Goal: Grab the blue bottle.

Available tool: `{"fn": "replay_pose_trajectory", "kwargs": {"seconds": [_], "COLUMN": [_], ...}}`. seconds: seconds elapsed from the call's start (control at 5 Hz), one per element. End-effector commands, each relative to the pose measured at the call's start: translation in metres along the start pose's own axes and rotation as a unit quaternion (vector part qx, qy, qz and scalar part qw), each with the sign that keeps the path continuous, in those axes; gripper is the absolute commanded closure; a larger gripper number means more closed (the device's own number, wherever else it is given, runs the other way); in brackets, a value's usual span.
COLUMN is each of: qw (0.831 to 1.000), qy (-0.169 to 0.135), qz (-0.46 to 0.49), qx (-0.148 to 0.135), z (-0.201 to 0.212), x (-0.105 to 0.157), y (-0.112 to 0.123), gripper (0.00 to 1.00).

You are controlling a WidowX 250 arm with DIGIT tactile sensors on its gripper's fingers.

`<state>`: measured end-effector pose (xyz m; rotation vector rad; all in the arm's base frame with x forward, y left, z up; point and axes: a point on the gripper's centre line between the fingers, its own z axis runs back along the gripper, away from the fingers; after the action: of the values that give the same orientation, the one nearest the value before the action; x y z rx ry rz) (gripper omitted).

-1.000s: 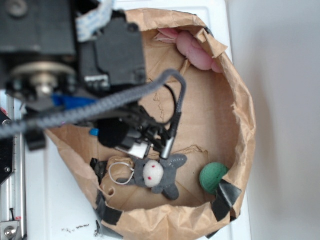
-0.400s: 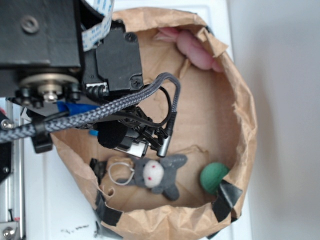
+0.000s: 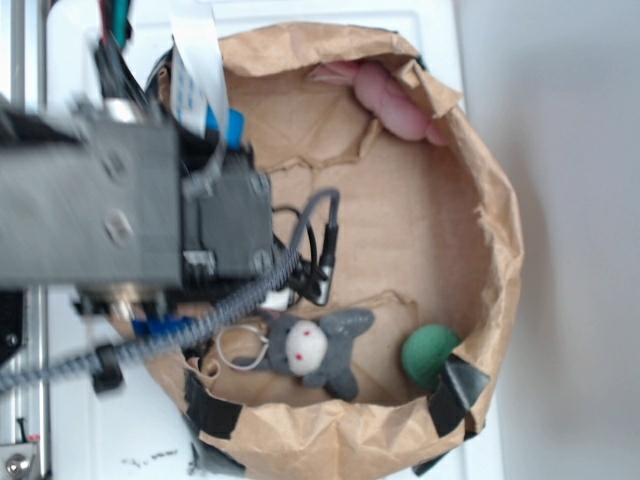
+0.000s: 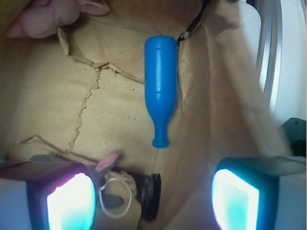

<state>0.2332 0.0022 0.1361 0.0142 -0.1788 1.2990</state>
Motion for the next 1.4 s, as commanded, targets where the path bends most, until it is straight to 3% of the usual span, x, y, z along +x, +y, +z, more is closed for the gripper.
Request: {"fn": "replay_pose_trajectory", "kwargs": {"seconds": [0.0,0.2,0.6,1.0,1.2], "qw": [0.999,0.997,0.989,0.99,0.997], "qy": [-0.019,-0.044,-0.129,-0.125,-0.074], "qz": [0.034,0.049,0.059,0.052,0.026], "qx": [0.022,0.033,0.04,0.044,0.006], "z": [0.0,-0.02,-0.06,-0.072,-0.079], "x": [0.007,0.008,0.015,0.036,0.053], "y": [-0.027,-0.036,-0.02,-0.005,0.018], "gripper": [0.0,0.0,0.0,0.0,0.0]}}
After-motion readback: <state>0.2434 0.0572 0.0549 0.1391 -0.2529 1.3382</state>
